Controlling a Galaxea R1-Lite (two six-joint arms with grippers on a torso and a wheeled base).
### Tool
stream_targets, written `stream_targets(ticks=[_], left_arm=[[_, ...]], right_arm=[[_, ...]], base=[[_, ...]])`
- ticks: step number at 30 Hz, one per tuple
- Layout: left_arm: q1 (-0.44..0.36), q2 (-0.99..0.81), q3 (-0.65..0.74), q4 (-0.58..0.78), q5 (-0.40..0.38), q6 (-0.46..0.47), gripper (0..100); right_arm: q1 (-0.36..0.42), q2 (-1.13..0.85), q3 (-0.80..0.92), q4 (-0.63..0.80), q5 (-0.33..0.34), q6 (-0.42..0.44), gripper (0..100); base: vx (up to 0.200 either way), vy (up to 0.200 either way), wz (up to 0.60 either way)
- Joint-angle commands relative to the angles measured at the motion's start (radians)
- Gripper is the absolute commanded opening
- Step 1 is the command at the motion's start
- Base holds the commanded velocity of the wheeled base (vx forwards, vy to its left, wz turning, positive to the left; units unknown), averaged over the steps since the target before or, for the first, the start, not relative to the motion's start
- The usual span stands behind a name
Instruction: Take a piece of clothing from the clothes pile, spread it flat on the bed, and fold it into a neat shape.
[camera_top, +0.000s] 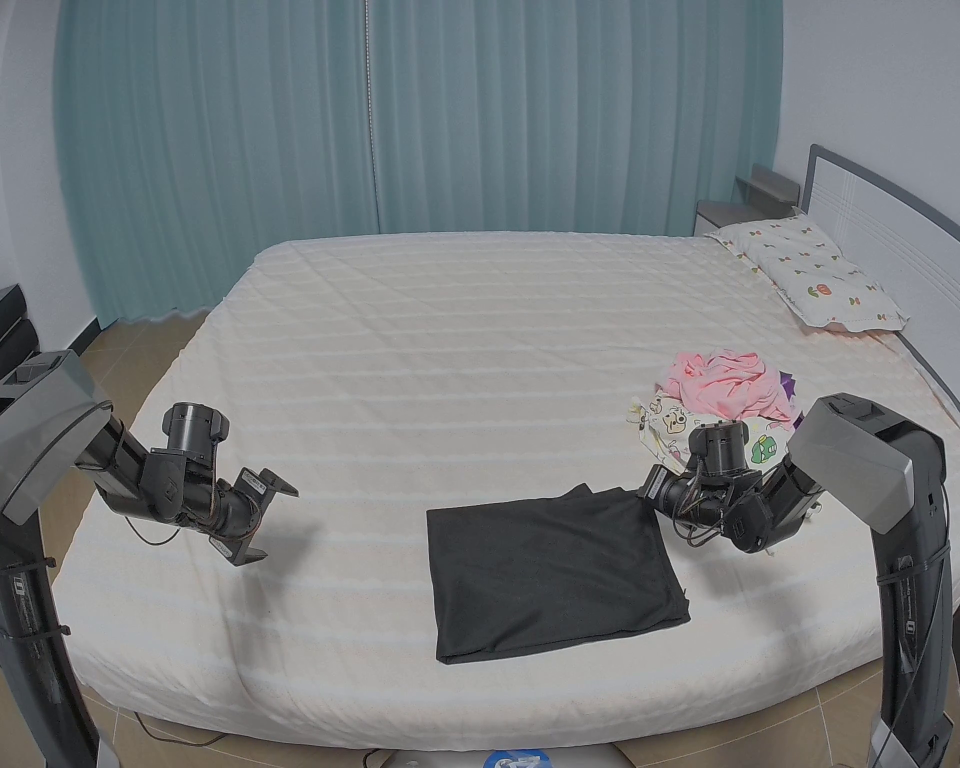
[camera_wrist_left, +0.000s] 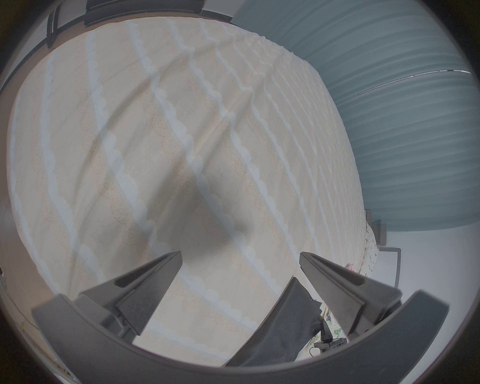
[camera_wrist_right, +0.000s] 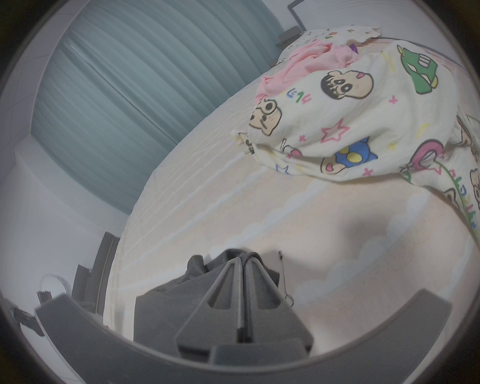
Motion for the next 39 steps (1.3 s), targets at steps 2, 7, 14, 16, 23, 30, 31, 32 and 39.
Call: stream_targets(ticks=[2,7,14,16,23,30,31,32,39], left_arm=[[0.000,0.001,0.000,-0.002,0.000,-0.002,100],[0.000,0.001,0.000,0.000,0.000,-0.002,100],[0.000,0.001,0.000,0.000,0.000,-0.002,100],[0.000,0.001,0.000,0.000,0.000,-0.002,100],[0.000,0.001,0.000,0.000,0.000,-0.002,100],[0.000,0.001,0.000,0.001,0.000,-0.002,100],[0.000,0.001,0.000,0.001,0.000,-0.002,100],[0.000,0.001,0.000,0.001,0.000,0.000,100],[-0.001,0.001,0.001,0.001,0.000,0.000,100]], right_arm=[[-0.016,-0.007,-0.006,0.002,-0.003,0.009,0],[-0.026,0.002,-0.006,-0.005,-0.001,0.009,0],[-0.023,0.013,0.011,-0.005,0.006,0.006,100],[-0.022,0.012,0.019,-0.005,0.003,-0.005,100],[-0.051,-0.074,0.172,-0.078,0.124,-0.102,100],[-0.068,-0.085,0.318,-0.075,0.256,-0.336,100],[-0.068,-0.085,0.318,-0.075,0.256,-0.336,100],[-0.066,-0.073,0.318,-0.071,0.269,-0.378,100],[-0.033,-0.024,0.295,-0.069,0.324,-0.405,100]], base=[[0.000,0.000,0.00],[0.000,0.000,0.00],[0.000,0.000,0.00],[0.000,0.000,0.00],[0.000,0.000,0.00],[0.000,0.000,0.00],[0.000,0.000,0.00],[0.000,0.000,0.00],[0.000,0.000,0.00]])
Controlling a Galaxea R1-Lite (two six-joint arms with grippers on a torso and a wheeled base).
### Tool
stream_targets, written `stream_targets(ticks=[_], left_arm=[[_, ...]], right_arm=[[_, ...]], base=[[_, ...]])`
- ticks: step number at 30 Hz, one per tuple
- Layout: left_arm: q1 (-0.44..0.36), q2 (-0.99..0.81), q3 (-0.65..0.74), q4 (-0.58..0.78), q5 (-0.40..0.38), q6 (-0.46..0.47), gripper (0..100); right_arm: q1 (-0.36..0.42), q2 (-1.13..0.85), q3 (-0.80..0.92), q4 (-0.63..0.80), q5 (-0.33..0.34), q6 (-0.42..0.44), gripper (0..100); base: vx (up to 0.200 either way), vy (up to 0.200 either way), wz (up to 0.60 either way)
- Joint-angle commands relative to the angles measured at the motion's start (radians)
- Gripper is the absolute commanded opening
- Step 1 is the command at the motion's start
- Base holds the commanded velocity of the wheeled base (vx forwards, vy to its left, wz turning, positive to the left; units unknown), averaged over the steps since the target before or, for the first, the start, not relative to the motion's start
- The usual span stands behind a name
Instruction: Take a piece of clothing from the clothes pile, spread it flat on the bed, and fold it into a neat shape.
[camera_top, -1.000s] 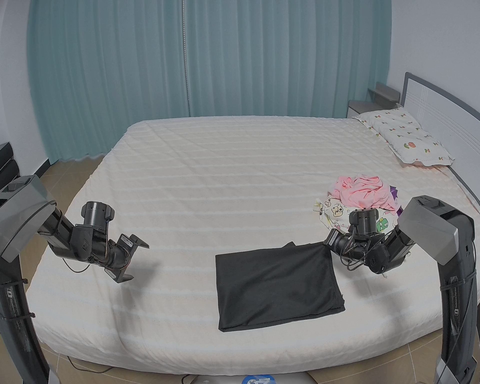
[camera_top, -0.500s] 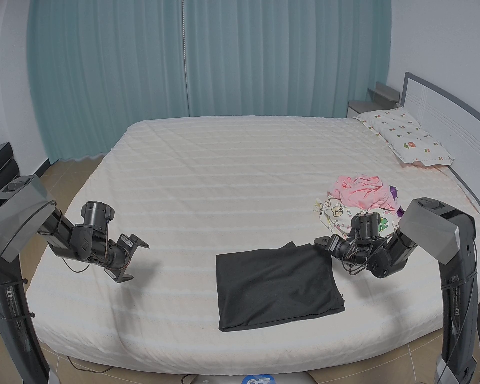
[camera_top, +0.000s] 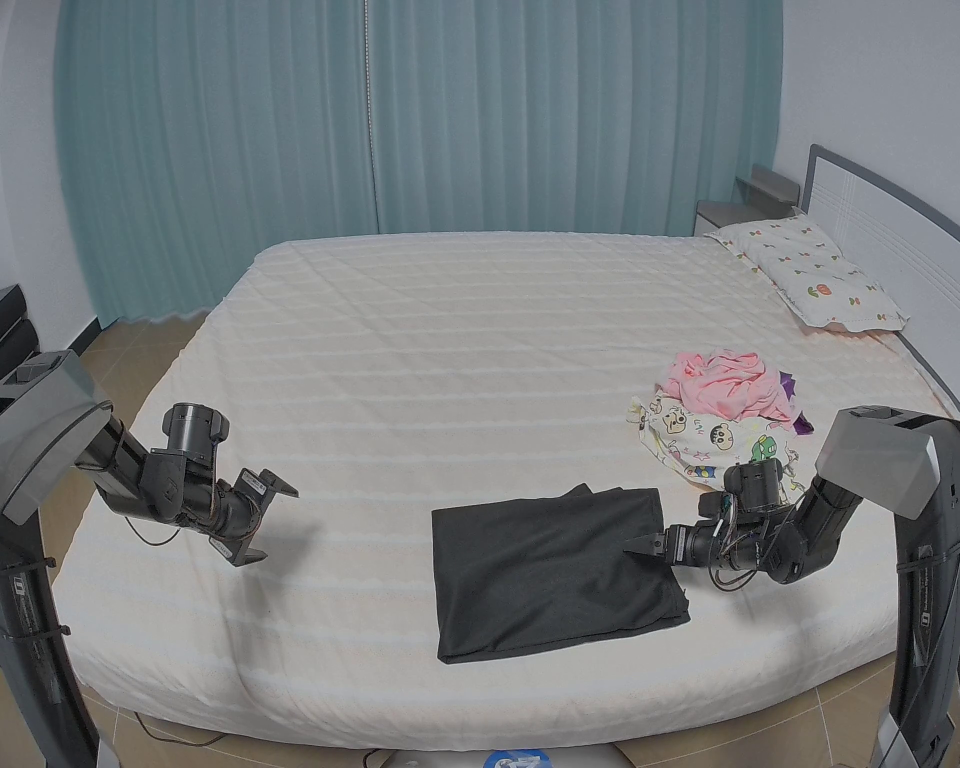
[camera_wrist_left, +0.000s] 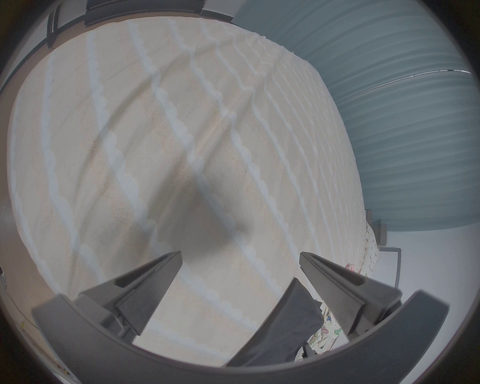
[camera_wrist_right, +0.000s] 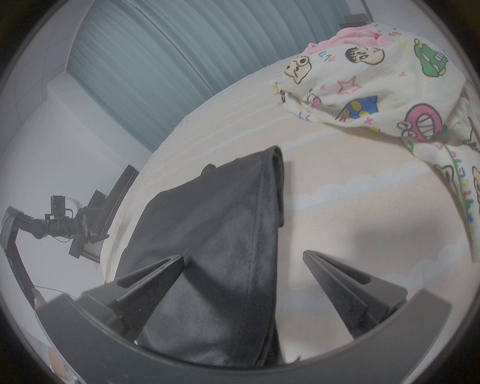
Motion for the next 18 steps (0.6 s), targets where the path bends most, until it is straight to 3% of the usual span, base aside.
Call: stream_targets(ticks=[1,5,15,16,18], left_arm=[[-0.001,0.001,0.001,0.001,0.000,0.002,100],[-0.003,0.001,0.001,0.001,0.000,0.002,100],[-0.004,0.001,0.001,0.001,0.002,0.002,100],[-0.003,0.001,0.001,0.001,0.002,0.002,100],[-0.004,0.001,0.001,0.001,0.002,0.002,100]], right_arm=[[0.027,0.038,-0.012,0.002,0.028,-0.012,100],[0.043,0.042,-0.020,-0.009,0.086,-0.013,100],[0.105,0.070,-0.081,-0.007,0.092,0.016,100],[0.107,0.072,-0.081,-0.007,0.092,0.022,0],[0.107,0.072,-0.078,-0.012,0.091,0.028,0]], base=[[0.000,0.000,0.00],[0.000,0.000,0.00],[0.000,0.000,0.00],[0.000,0.000,0.00],[0.000,0.000,0.00]])
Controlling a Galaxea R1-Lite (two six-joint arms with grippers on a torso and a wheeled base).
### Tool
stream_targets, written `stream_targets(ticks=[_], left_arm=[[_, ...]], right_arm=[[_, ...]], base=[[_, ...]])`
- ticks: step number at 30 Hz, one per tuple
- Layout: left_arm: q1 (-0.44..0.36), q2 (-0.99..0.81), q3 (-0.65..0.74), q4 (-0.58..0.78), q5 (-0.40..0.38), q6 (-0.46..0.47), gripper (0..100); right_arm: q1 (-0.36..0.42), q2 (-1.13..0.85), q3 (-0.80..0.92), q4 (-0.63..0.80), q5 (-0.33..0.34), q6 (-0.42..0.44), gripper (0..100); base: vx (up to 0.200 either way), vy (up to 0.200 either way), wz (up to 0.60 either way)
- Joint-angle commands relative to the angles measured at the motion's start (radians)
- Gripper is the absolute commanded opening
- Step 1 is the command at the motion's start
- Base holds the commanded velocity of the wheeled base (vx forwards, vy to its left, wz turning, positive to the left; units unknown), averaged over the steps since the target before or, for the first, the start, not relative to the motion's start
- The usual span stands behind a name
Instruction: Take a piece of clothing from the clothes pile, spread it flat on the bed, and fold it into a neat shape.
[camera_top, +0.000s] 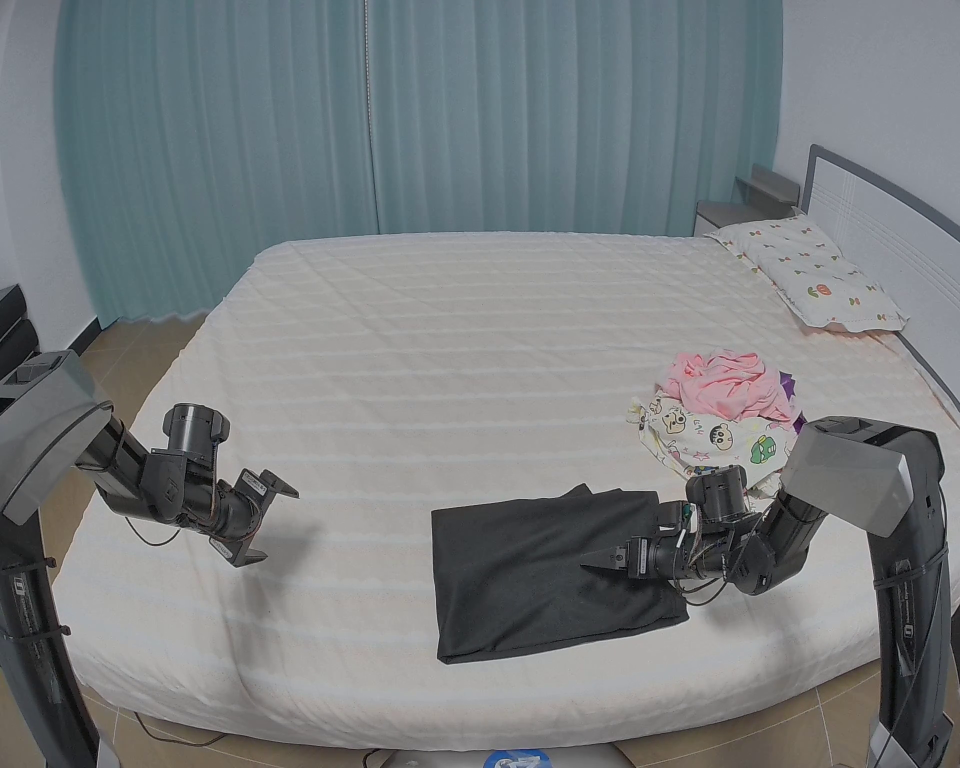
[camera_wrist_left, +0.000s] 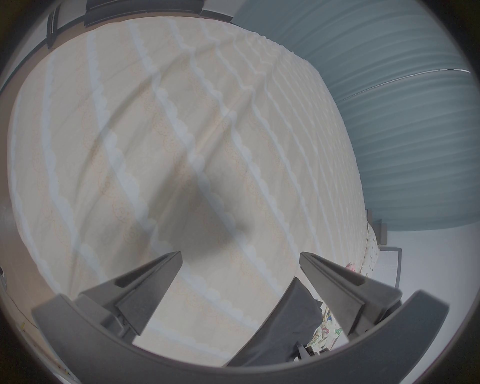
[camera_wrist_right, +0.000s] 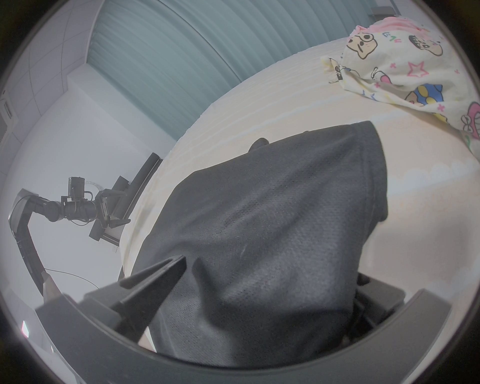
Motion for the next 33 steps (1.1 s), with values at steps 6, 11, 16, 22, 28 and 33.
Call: stream_targets(ticks=[6,11,16,22,28,33], left_arm=[[-0.001,0.001,0.000,-0.001,0.000,0.003,100],[-0.005,0.001,0.005,0.001,0.001,0.004,100],[-0.007,0.000,0.014,-0.004,0.001,0.006,100],[-0.007,0.000,0.014,-0.002,0.003,0.007,100],[-0.007,0.000,0.015,-0.004,0.001,0.009,100],[-0.007,0.000,0.012,-0.004,0.001,0.007,100]], right_arm=[[0.006,-0.011,0.022,-0.021,-0.004,0.058,0],[-0.002,-0.051,0.094,-0.087,-0.005,0.101,0],[-0.011,-0.077,0.143,-0.088,-0.005,0.100,0],[-0.036,-0.102,0.177,-0.090,-0.007,0.095,0],[-0.060,-0.134,0.197,-0.088,-0.008,0.090,0],[-0.072,-0.138,0.205,-0.088,-0.008,0.089,0]], base=[[0.000,0.000,0.00],[0.000,0.000,0.00],[0.000,0.000,0.00],[-0.100,0.000,0.00],[0.000,0.000,0.00],[0.000,0.000,0.00]])
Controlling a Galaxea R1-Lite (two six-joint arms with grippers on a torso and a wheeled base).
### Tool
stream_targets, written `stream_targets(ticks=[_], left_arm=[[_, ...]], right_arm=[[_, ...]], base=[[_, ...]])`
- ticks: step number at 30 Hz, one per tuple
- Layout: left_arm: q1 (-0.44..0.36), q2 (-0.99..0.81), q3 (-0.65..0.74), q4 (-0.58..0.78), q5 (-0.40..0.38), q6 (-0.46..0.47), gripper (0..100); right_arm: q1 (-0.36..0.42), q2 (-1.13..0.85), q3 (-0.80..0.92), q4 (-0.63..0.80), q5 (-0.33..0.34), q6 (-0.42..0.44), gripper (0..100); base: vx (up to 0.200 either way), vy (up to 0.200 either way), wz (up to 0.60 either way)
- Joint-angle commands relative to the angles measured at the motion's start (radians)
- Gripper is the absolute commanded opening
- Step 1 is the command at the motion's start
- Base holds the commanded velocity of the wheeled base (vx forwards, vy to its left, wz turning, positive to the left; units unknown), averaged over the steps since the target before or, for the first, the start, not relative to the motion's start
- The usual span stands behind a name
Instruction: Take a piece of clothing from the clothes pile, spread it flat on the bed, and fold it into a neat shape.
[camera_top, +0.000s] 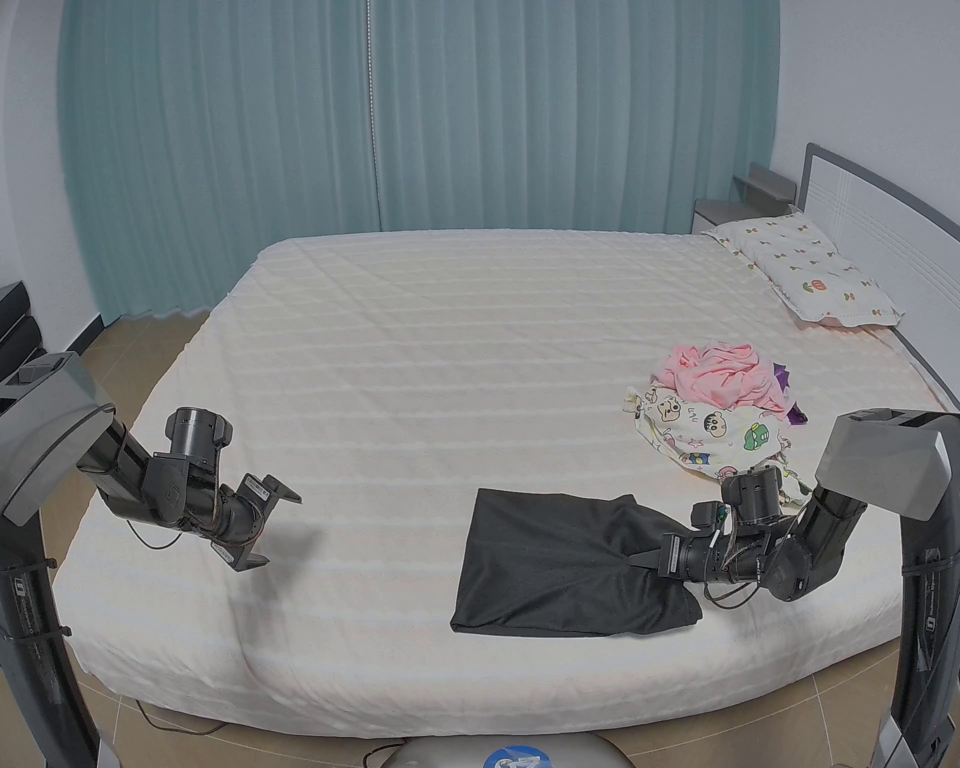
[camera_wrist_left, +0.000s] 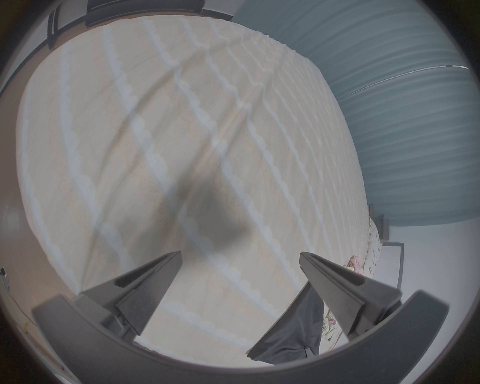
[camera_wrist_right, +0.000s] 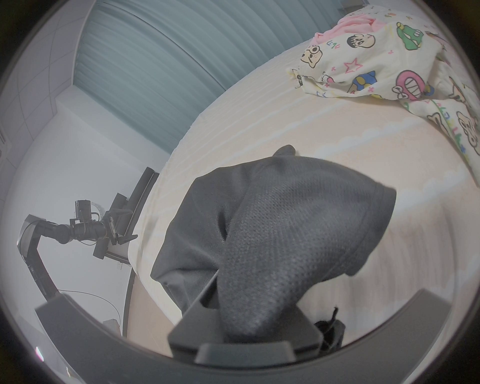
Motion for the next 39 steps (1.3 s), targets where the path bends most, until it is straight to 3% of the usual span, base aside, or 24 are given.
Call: stream_targets(ticks=[1,16,39], left_arm=[[0.000,0.000,-0.002,-0.001,0.000,-0.001,100],[-0.008,0.003,-0.007,0.001,0.008,-0.001,100],[-0.008,0.003,-0.002,0.001,0.008,-0.001,100]], right_arm=[[-0.009,-0.012,0.004,0.000,0.001,-0.001,0],[-0.042,-0.014,-0.029,0.013,0.011,-0.057,0],[-0.078,-0.032,-0.016,0.015,0.025,-0.073,0]], base=[[0.000,0.000,0.00],[0.000,-0.173,0.00],[0.000,-0.200,0.00]])
